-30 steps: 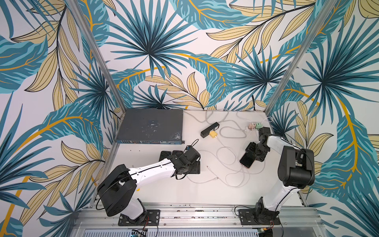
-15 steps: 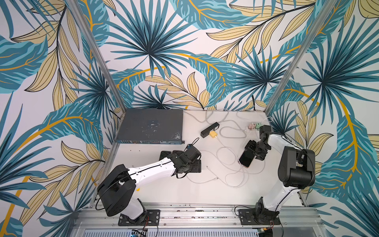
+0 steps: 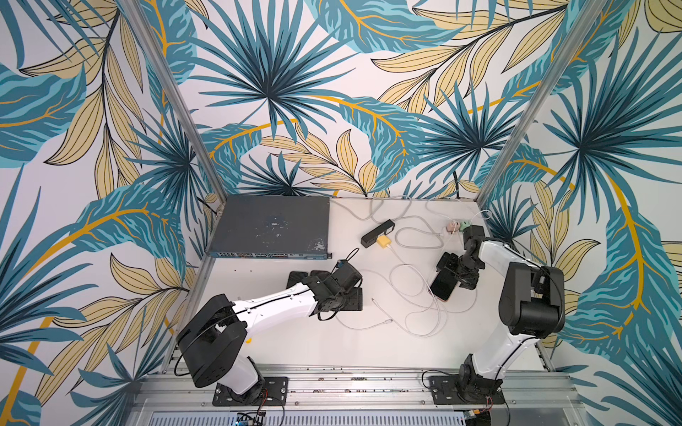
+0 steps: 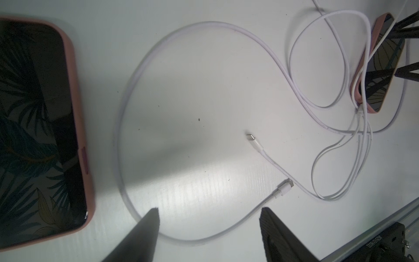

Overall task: Unplug the charging cable from the phone
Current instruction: Pick up the phone at the center of the board.

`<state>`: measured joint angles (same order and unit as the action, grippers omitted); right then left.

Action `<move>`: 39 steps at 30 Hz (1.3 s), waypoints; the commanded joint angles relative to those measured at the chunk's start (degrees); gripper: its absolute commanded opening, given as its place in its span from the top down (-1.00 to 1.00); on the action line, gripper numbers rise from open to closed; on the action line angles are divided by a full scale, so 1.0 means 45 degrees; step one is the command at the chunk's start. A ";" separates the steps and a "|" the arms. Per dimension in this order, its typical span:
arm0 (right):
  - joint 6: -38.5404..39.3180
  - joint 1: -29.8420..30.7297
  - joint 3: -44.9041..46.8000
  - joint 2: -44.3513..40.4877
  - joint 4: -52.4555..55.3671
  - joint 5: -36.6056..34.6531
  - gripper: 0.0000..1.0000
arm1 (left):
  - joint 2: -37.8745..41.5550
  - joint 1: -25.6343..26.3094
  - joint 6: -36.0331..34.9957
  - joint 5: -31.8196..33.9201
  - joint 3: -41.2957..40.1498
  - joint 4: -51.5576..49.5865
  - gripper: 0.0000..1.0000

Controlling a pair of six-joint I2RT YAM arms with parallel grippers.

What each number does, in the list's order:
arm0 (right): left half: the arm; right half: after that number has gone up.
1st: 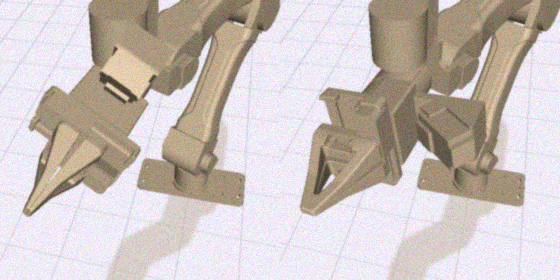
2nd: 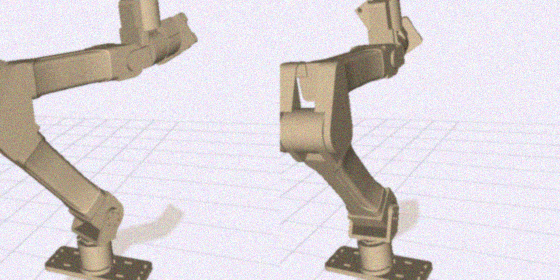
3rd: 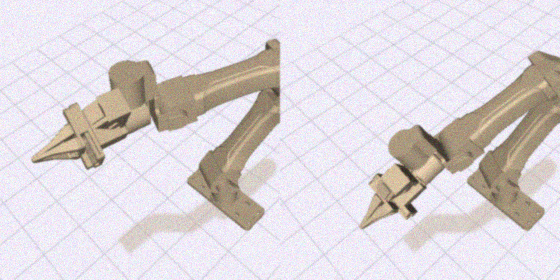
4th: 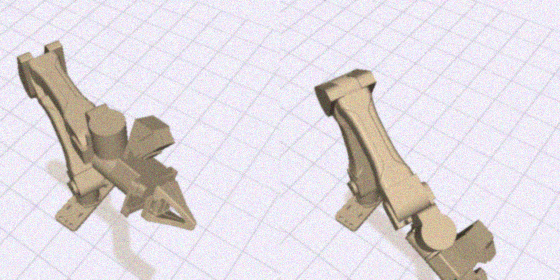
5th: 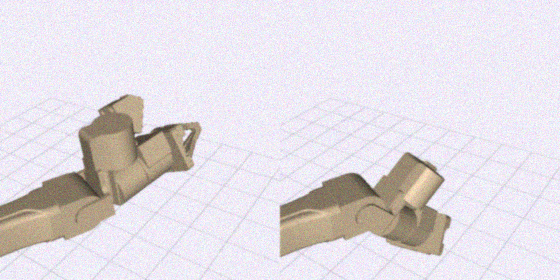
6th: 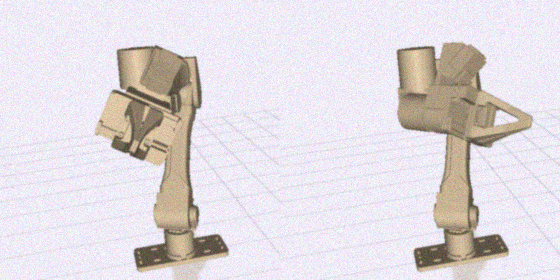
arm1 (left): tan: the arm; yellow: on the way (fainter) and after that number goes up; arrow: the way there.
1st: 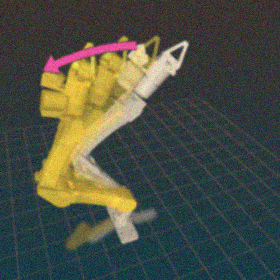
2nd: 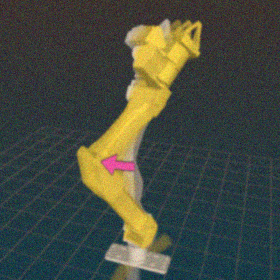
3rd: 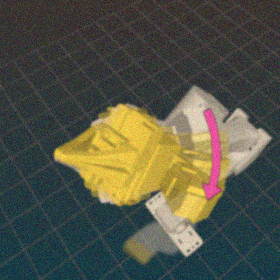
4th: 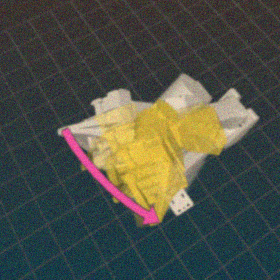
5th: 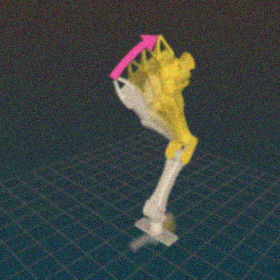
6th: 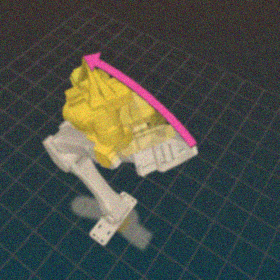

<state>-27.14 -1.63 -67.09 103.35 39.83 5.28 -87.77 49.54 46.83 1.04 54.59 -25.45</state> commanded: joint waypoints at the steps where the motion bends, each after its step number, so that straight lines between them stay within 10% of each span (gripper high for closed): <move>1: 0.0112 0.0227 -0.0202 0.0490 0.0471 -0.0275 -0.92 | -0.0145 -0.0032 0.0038 -0.0009 -0.0107 0.0280 -0.46; 39: 0.0284 0.0591 -0.0462 0.0459 0.1123 -0.0759 -0.36 | -0.0096 -0.0208 0.0199 -0.0117 -0.0825 0.0911 -0.46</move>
<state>-25.52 0.78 -68.27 105.89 41.89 0.23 -87.77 48.90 47.40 0.82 51.13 -22.13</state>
